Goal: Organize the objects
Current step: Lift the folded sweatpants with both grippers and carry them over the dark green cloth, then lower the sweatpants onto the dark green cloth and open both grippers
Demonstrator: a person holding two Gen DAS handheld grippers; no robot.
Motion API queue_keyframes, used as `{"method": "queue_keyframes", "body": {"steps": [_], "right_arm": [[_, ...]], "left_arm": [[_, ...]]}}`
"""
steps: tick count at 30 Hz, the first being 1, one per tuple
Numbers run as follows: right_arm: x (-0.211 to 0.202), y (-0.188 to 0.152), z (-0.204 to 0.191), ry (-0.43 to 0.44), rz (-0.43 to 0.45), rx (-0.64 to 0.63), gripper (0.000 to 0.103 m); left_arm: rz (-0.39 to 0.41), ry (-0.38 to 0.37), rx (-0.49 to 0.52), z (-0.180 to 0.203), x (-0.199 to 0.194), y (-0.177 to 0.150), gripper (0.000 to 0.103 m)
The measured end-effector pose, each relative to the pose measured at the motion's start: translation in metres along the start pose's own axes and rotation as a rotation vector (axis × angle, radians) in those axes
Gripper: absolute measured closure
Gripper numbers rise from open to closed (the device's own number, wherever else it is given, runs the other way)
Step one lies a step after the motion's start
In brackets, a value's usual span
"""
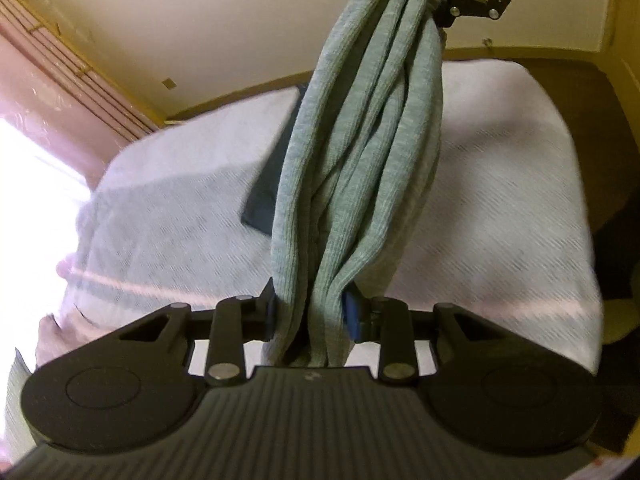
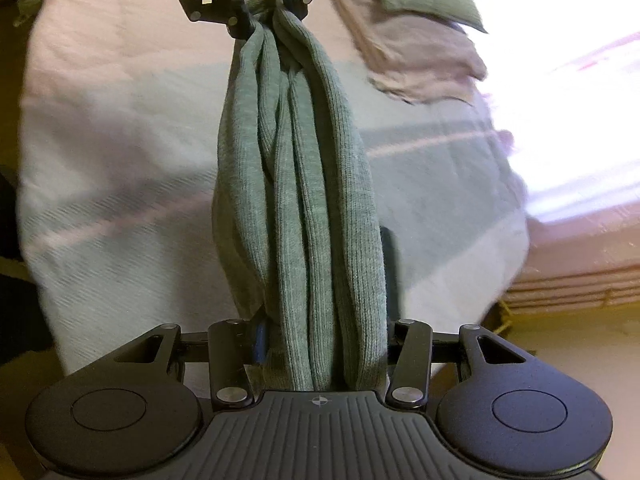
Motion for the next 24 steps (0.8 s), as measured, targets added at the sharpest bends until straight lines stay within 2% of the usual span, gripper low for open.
{"method": "queue_keyframes", "body": {"steps": [2,6,10,12,14,17,19,21,24], "right_arm": [[0.009,-0.026,0.028,-0.033,-0.007,0.013,0.059],[0.04,-0.075,0.088,-0.123,-0.028,0.04,0.059],[0.09,-0.115,0.123,-0.254,-0.036,0.074,0.059],[0.125,-0.131,0.118,-0.317,-0.036,0.084,0.058],[0.166,-0.144,0.095,-0.359,-0.03,0.101,0.058],[0.224,-0.159,0.048,-0.336,-0.023,0.155,0.058],[0.252,-0.164,0.015,-0.302,-0.023,0.168,0.058],[0.261,-0.168,-0.011,-0.321,-0.004,0.156,0.058],[0.261,-0.171,-0.019,-0.342,0.004,0.147,0.058]], "left_arm": [[0.017,0.022,0.004,-0.015,0.021,0.032,0.075],[0.076,0.122,-0.003,-0.055,0.072,0.097,0.077],[0.117,0.249,0.023,-0.064,0.135,0.125,0.078],[0.122,0.293,0.036,-0.052,0.176,0.12,0.078],[0.115,0.305,0.017,-0.03,0.218,0.1,0.078],[0.061,0.291,0.018,0.021,0.274,0.057,0.08],[0.055,0.302,0.034,0.046,0.293,0.035,0.081],[0.068,0.315,0.031,0.058,0.299,0.019,0.081],[0.09,0.326,0.017,0.058,0.297,0.015,0.081]]}}
Point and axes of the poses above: each gripper's, at about its wrist camera, not at the fingertips, and x roughly the way its jaws point, z to its right, y to its top, the point moved 3 cm from there along x, roughly the way its jaws point, and after that the axes turned 12 degrees about -x, right-handed, at the moved point
